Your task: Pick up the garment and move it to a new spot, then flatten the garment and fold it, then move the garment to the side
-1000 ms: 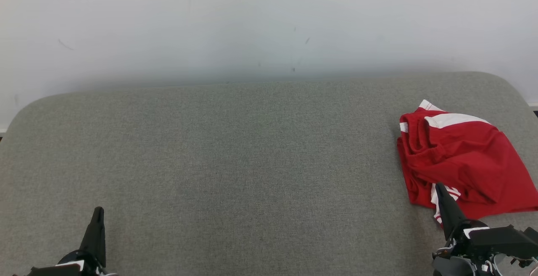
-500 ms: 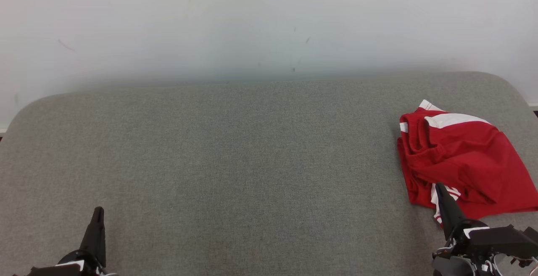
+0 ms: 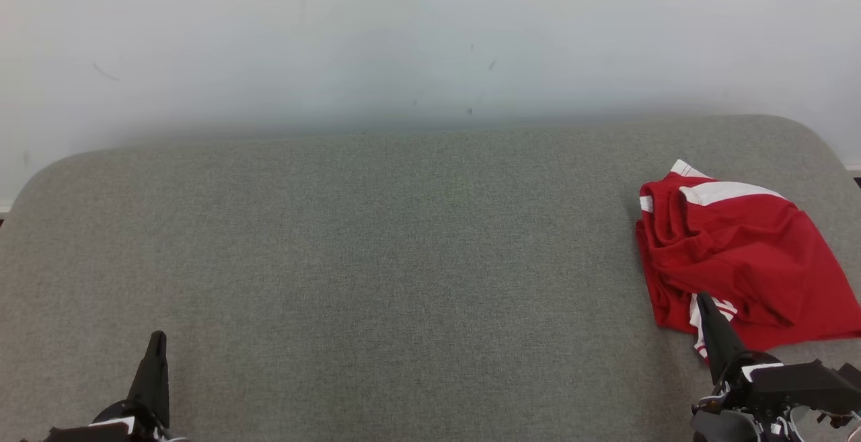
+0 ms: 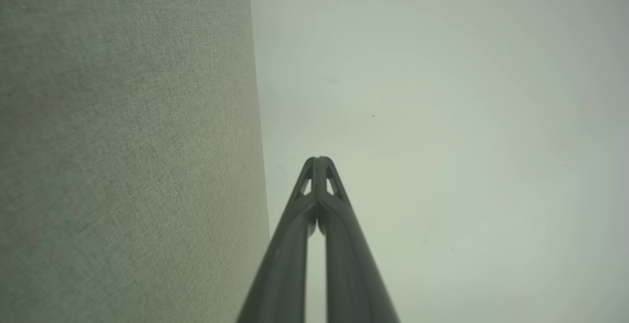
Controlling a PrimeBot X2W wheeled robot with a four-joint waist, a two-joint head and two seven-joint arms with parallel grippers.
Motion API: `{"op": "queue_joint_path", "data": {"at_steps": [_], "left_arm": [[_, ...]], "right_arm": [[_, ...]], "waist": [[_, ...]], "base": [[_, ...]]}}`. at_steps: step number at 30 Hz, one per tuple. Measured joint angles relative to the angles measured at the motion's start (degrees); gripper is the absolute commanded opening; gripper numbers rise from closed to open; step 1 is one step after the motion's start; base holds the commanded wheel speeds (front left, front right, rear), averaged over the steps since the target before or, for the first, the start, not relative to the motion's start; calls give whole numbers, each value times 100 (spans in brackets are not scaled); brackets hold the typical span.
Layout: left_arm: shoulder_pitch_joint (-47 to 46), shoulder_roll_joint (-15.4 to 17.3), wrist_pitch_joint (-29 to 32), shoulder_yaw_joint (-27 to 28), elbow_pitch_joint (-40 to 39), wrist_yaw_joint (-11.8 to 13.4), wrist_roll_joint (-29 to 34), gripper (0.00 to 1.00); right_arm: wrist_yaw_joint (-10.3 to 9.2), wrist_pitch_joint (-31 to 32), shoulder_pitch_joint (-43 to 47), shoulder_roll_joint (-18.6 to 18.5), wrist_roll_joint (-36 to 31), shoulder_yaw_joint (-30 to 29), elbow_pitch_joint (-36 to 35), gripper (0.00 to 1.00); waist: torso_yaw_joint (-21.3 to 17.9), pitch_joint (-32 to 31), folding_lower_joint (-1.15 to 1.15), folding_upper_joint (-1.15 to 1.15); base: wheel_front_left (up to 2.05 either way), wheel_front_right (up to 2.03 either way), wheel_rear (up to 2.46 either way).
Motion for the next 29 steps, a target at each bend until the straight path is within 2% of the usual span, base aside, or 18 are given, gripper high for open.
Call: {"op": "queue_joint_path", "data": {"at_steps": [29], "left_arm": [[0,0,0,0,-3,0,0,0]], "right_arm": [[0,0,-1,0,0,0,-1,0]], "waist": [[0,1,0,0]], "base": [[0,0,0]]}}
